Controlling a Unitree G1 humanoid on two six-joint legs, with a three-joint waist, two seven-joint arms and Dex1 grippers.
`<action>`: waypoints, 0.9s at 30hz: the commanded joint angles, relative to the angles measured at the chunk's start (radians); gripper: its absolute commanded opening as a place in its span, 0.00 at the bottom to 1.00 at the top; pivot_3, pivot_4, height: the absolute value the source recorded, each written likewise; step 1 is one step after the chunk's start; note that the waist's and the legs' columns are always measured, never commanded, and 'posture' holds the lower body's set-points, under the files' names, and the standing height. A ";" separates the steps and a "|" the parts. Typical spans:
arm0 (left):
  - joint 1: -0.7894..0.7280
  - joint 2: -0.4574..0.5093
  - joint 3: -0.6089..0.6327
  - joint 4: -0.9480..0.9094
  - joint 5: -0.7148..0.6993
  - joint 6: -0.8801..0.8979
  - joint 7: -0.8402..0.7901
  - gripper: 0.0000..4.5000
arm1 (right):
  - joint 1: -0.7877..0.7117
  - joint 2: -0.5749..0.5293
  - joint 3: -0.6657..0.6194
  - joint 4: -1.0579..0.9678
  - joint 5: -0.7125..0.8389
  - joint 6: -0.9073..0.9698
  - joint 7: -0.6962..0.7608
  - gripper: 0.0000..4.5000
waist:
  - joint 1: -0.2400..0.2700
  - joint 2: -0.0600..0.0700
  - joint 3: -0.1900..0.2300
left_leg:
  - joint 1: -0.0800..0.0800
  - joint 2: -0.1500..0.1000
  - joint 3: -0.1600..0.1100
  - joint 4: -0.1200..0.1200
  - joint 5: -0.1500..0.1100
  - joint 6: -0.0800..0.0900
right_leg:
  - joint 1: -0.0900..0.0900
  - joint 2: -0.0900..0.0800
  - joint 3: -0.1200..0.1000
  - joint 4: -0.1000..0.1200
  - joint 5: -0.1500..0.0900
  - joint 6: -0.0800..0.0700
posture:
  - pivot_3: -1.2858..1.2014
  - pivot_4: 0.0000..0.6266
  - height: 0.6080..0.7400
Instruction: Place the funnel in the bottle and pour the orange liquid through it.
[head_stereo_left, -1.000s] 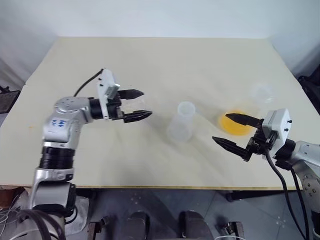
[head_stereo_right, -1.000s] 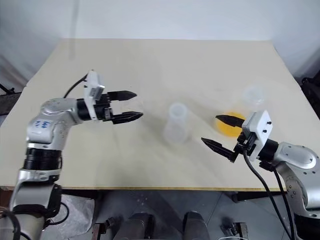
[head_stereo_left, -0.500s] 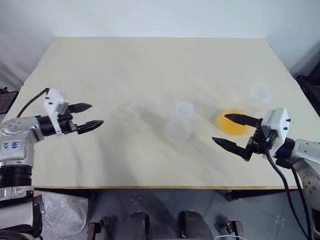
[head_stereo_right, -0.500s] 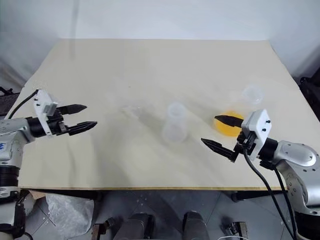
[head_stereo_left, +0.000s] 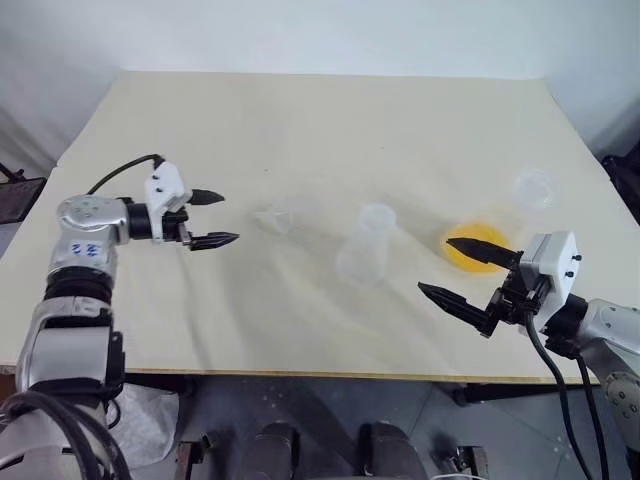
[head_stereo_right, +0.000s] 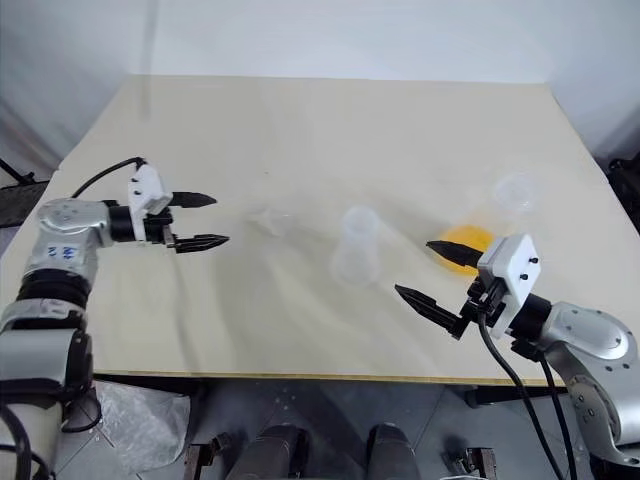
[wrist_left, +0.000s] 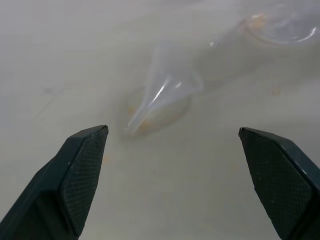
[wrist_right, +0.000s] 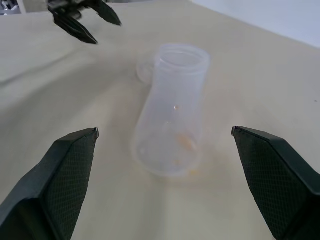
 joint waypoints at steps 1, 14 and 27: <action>-0.082 -0.023 -0.032 0.100 0.061 -0.028 0.001 0.99 | 0.039 0.009 -0.040 -0.068 0.025 -0.009 -0.016 1.00 | -0.008 0.000 0.000 | 0.000 0.000 0.000 0.000 0.000 0.000 | 0.000 0.000 0.000 0.000 0.000 0.000 | 0.52 0.24 1.00; -0.191 -0.106 -0.103 0.251 0.238 -0.025 0.213 0.99 | 0.157 0.036 -0.082 -0.184 0.037 -0.007 -0.104 1.00 | -0.019 -0.001 0.001 | 0.001 0.001 0.001 0.000 0.000 0.000 | -0.001 0.001 0.000 0.003 0.000 0.000 | 0.52 0.24 1.00; -0.204 -0.151 -0.094 0.277 0.281 -0.028 0.317 0.99 | 0.193 0.032 -0.100 -0.204 0.037 -0.013 -0.127 1.00 | -0.018 -0.003 0.002 | 0.000 0.001 0.001 0.000 0.000 0.000 | -0.001 0.001 0.000 0.003 0.000 0.000 | 0.52 0.24 1.00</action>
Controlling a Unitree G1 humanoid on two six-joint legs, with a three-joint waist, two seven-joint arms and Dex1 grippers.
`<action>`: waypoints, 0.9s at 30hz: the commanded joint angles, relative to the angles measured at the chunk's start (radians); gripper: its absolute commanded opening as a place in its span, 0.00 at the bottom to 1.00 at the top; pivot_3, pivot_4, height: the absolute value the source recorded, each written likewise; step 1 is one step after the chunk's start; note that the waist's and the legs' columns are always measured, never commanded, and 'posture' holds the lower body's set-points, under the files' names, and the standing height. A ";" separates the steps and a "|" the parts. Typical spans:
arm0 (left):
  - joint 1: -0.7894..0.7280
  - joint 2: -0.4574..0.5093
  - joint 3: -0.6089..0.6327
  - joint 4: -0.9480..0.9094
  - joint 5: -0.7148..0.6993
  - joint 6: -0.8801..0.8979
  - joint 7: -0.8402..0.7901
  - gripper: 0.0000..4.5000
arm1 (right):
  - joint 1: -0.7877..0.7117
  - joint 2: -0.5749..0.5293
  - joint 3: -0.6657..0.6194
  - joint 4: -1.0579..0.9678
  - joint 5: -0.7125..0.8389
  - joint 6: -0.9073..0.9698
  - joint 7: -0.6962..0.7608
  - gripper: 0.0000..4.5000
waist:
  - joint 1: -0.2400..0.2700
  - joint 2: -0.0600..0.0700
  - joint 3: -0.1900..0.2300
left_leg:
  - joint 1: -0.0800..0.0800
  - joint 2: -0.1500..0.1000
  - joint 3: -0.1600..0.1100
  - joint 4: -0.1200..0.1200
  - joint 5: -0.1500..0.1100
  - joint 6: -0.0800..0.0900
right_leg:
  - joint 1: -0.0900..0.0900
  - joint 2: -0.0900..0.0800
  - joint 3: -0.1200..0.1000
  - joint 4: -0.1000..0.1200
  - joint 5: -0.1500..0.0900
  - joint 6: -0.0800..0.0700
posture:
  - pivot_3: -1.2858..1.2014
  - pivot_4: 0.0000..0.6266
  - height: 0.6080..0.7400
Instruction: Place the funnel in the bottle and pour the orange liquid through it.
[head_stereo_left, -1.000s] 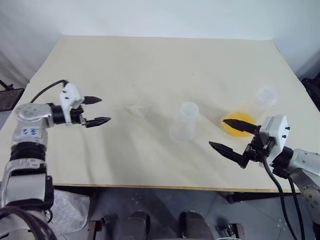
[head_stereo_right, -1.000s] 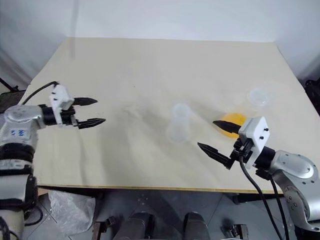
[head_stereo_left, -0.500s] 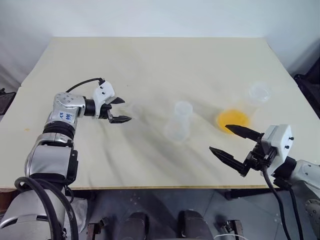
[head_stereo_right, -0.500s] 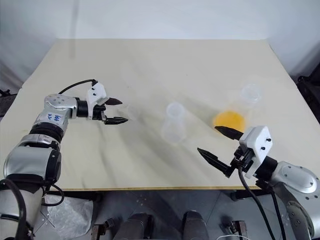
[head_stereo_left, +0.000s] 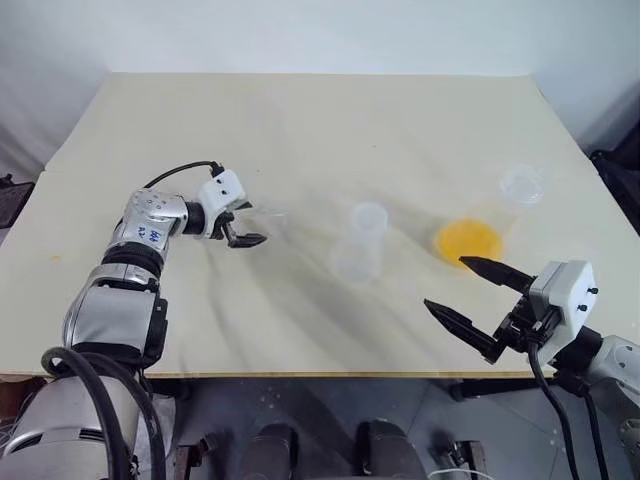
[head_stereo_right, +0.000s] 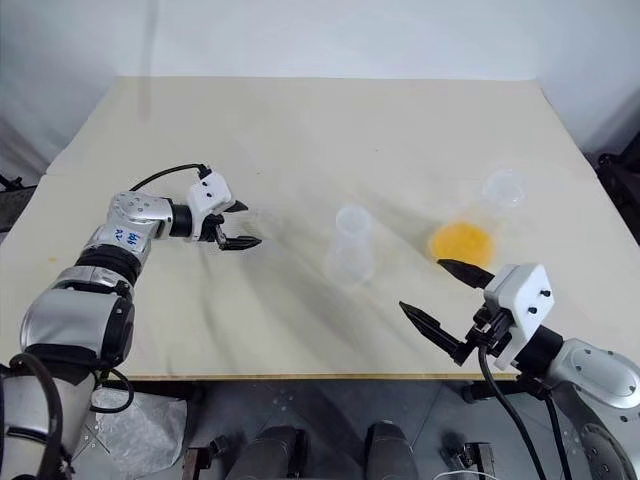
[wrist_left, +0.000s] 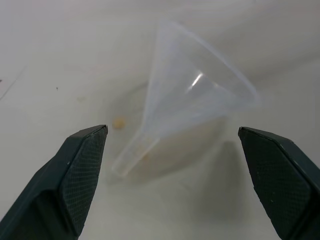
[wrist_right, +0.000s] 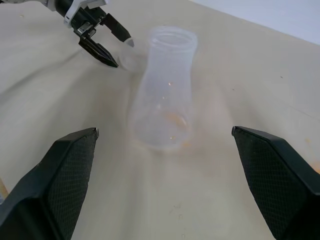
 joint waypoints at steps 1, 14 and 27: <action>-0.028 -0.001 0.007 0.000 0.014 -0.012 0.029 0.99 | -0.001 0.000 -0.026 -0.029 0.015 -0.014 -0.005 1.00 | 0.000 0.000 0.000 | 0.000 0.000 0.000 0.000 0.000 0.000 | 0.000 0.000 0.000 0.000 0.000 0.000 | 0.52 0.24 1.00; -0.035 -0.012 0.005 0.014 0.050 0.041 0.065 0.44 | 0.001 -0.003 -0.037 -0.028 0.009 -0.018 -0.009 1.00 | 0.000 0.000 0.000 | 0.000 0.000 0.000 0.000 0.000 0.000 | 0.000 0.000 0.000 0.000 0.000 0.000 | 0.52 0.24 1.00; -0.033 0.019 0.067 0.003 0.004 0.044 -0.040 0.03 | -0.042 -0.008 -0.020 0.005 -0.005 -0.024 0.000 1.00 | -0.001 0.000 0.000 | 0.000 0.000 0.000 0.000 0.000 0.000 | 0.000 0.000 0.000 0.001 0.000 0.000 | 0.52 0.24 1.00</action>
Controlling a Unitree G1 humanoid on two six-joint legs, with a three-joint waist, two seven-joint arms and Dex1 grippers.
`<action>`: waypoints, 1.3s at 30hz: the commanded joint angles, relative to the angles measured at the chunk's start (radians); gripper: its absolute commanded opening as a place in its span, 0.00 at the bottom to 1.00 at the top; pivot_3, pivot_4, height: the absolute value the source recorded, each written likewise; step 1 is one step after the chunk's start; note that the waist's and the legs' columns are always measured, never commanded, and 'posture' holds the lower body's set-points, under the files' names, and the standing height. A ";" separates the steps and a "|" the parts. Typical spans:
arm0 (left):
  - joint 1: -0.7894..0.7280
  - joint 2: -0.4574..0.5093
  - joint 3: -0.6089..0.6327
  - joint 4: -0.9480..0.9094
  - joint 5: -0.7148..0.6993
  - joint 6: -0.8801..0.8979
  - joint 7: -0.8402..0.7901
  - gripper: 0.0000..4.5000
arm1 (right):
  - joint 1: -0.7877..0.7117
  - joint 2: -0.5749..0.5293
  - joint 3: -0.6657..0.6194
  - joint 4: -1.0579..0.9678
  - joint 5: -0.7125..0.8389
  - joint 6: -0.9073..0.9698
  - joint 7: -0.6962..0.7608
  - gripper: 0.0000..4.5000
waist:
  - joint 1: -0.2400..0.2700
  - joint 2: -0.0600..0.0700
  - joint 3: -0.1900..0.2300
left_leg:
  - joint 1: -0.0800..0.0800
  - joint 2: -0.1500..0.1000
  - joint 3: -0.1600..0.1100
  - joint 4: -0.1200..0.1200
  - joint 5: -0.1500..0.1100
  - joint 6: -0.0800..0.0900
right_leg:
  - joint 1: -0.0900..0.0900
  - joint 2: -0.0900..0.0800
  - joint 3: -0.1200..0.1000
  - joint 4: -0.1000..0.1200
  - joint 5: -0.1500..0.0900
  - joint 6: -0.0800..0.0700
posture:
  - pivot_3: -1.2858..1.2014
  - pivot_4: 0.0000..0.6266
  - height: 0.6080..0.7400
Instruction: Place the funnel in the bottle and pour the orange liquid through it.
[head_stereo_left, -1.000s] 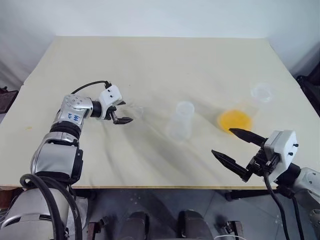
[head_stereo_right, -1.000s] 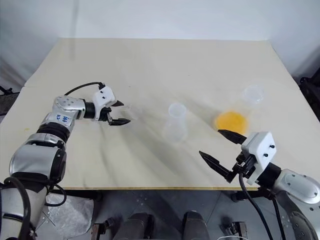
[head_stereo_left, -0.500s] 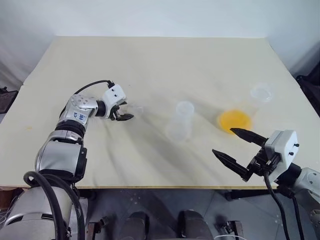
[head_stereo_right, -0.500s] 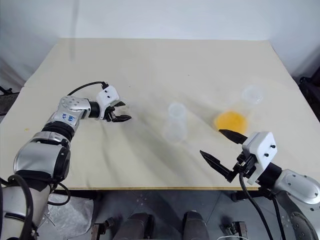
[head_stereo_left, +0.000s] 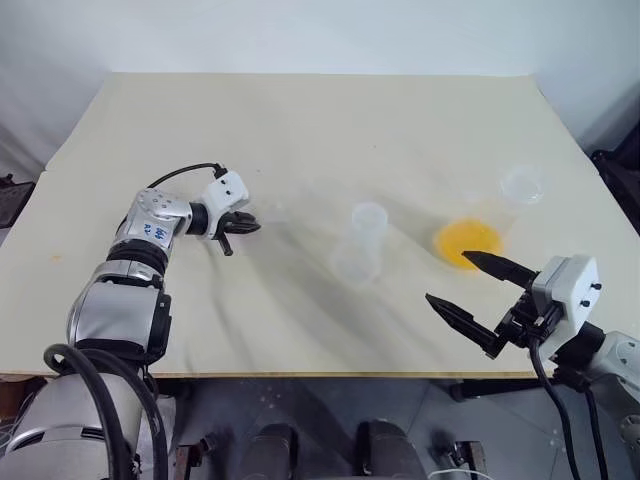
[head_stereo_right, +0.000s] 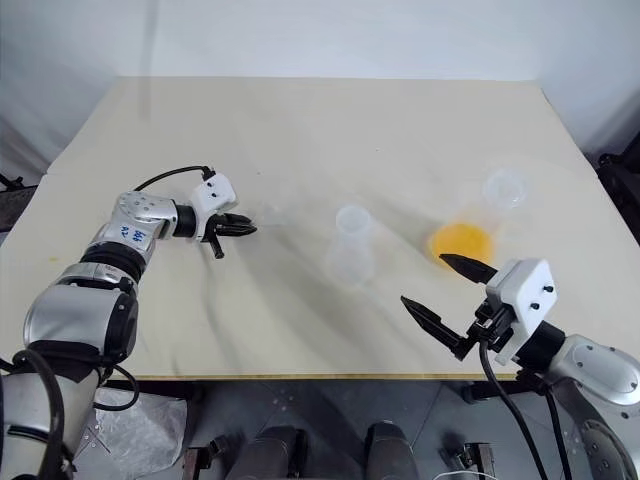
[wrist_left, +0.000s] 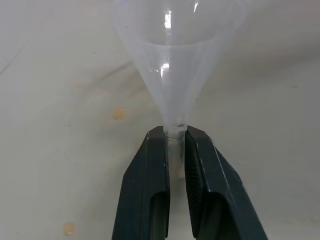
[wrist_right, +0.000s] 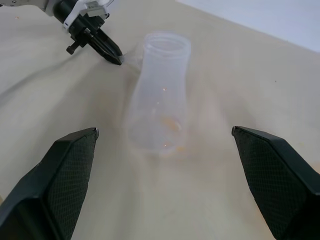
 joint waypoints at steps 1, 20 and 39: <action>-0.022 0.026 0.046 -0.017 -0.044 -0.001 -0.037 0.03 | -0.016 -0.008 -0.015 0.001 -0.001 -0.022 0.007 1.00 | 0.000 0.000 0.000 | 0.000 0.000 0.000 0.000 0.000 0.000 | 0.000 0.000 0.000 0.000 0.000 0.000 | 0.52 0.24 1.00; 0.088 0.103 0.102 -0.211 -0.197 0.186 -0.429 0.03 | -0.121 -0.031 0.026 0.085 -0.011 -0.024 0.060 1.00 | -0.004 0.000 0.000 | 0.001 0.001 0.000 0.000 0.000 0.000 | 0.000 0.000 0.000 0.001 0.000 0.000 | 0.52 0.24 1.00; 0.427 0.204 -0.068 -0.851 -0.182 0.447 -0.457 0.10 | -0.129 -0.024 0.047 0.092 -0.013 -0.022 0.088 1.00 | -0.001 0.001 0.000 | 0.001 0.004 -0.002 0.000 0.000 0.000 | 0.001 -0.001 0.002 0.001 0.000 0.000 | 0.52 0.24 1.00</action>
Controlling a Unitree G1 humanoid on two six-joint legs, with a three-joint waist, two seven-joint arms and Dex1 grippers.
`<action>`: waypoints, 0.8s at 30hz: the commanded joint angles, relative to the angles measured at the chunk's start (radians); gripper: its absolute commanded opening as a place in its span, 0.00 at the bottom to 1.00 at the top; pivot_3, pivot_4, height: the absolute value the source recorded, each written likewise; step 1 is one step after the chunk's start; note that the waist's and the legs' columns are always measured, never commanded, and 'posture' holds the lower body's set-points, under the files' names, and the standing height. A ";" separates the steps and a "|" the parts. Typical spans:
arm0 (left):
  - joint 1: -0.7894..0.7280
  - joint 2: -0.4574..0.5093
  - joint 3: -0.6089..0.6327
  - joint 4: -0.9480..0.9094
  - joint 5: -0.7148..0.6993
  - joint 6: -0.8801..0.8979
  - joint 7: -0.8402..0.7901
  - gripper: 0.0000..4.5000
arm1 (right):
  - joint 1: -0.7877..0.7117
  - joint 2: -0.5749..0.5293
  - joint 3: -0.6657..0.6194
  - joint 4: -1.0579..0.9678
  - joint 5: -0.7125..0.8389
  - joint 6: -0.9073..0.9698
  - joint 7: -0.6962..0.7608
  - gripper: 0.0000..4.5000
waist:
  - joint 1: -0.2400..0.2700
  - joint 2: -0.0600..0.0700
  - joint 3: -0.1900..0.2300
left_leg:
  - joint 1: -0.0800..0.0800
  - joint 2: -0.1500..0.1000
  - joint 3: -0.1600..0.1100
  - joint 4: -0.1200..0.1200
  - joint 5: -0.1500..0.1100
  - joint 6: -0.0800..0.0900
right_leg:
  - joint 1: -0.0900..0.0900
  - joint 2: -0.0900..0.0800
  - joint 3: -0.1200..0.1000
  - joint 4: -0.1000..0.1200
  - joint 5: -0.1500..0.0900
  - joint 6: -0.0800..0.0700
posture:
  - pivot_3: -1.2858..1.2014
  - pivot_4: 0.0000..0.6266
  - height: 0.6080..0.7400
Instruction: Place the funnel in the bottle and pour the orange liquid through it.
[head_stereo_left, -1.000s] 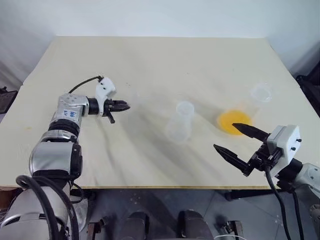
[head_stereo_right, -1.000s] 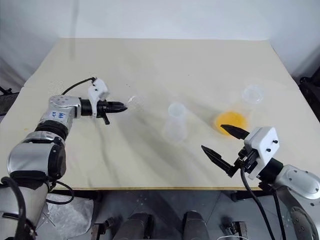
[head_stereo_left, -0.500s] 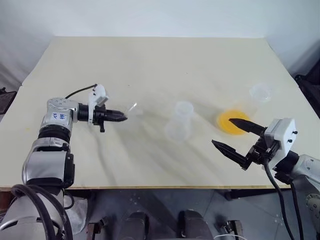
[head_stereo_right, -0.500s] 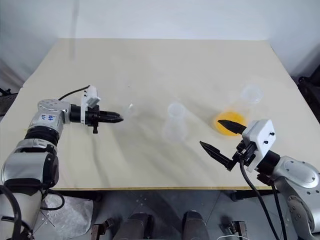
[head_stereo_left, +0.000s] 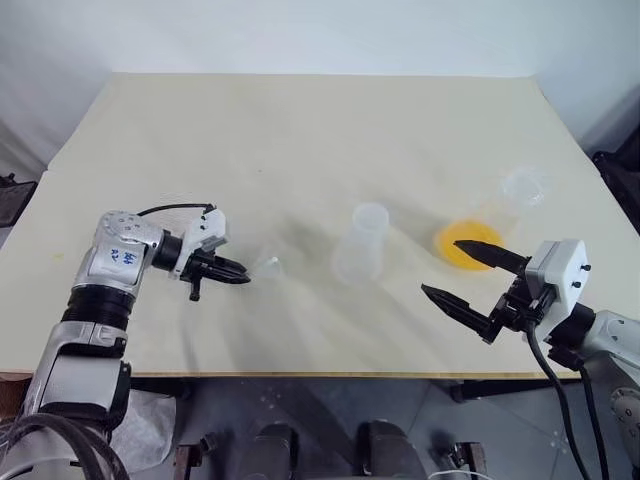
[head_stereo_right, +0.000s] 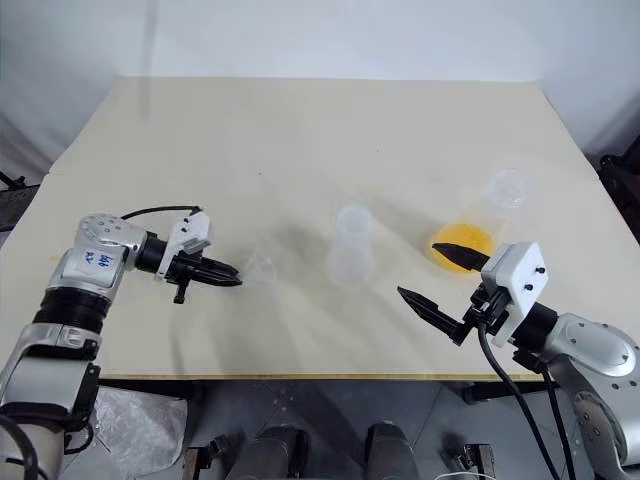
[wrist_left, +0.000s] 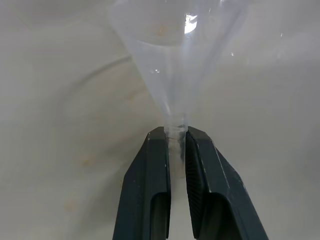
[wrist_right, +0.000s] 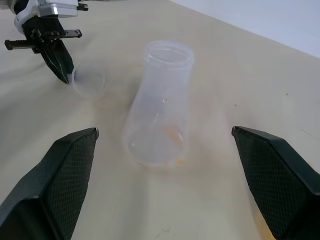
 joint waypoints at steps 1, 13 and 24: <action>0.008 0.027 -0.019 -0.059 0.013 -0.005 0.025 0.19 | -0.013 -0.007 -0.002 -0.009 0.007 -0.021 0.013 1.00 | 0.000 0.000 0.000 | 0.000 0.000 0.000 0.000 0.000 0.000 | 0.000 0.000 0.000 0.000 0.000 0.000 | 0.52 0.24 1.00; 0.027 0.103 -0.031 -0.198 -0.020 0.040 0.001 0.99 | -0.022 -0.006 0.005 0.009 -0.005 -0.026 0.030 1.00 | 0.000 0.000 0.000 | 0.000 0.000 0.000 0.000 0.000 0.000 | 0.000 0.000 0.000 0.000 0.000 0.000 | 0.52 0.24 1.00; -0.014 0.140 -0.073 -0.221 -0.001 0.073 0.004 1.00 | -0.051 0.005 0.035 0.024 -0.019 -0.027 0.027 1.00 | 0.002 0.000 0.000 | 0.000 0.000 0.000 0.000 0.000 0.000 | 0.000 0.000 0.000 -0.001 0.000 0.000 | 0.52 0.24 1.00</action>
